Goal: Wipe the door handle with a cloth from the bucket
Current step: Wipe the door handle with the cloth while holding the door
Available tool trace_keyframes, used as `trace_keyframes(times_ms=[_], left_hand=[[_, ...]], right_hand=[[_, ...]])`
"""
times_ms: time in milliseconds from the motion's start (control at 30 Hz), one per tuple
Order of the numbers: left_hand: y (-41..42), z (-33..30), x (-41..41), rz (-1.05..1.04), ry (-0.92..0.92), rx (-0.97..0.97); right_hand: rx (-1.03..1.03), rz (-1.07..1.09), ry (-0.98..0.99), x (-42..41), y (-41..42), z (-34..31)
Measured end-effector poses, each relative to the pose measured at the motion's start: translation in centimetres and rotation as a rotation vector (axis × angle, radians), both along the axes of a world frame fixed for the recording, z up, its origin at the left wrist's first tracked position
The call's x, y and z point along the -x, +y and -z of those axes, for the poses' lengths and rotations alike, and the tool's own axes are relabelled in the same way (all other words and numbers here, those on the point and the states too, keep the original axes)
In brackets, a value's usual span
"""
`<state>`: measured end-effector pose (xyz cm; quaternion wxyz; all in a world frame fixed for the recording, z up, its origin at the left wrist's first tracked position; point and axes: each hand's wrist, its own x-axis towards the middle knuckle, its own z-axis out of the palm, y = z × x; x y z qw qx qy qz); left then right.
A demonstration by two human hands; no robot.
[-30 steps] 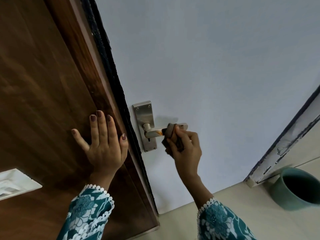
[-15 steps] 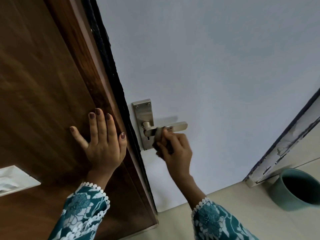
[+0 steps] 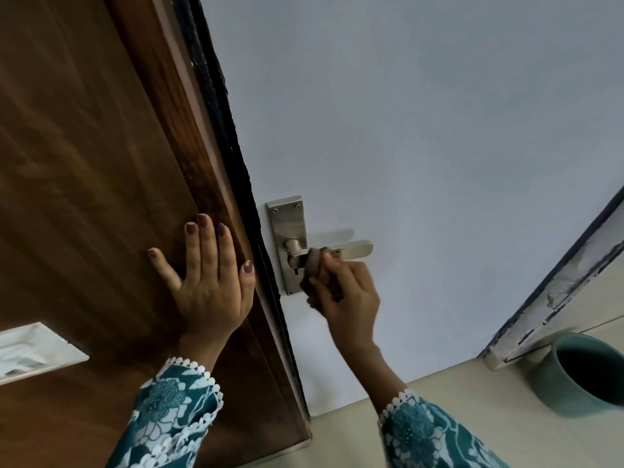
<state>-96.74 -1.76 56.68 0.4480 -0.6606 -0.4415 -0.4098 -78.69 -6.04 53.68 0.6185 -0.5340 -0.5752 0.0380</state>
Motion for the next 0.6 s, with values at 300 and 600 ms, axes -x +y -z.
trace_keyframes(times_ms=[300, 600], left_hand=[[-0.1, 0.0, 0.3, 0.019, 0.011, 0.011], [0.1, 0.1, 0.1, -0.003, 0.014, -0.004]], right_hand=[[0.078, -0.054, 0.084, -3.2, -0.5, -0.7], [0.028, 0.021, -0.051, 1.3, 0.0, -0.9]])
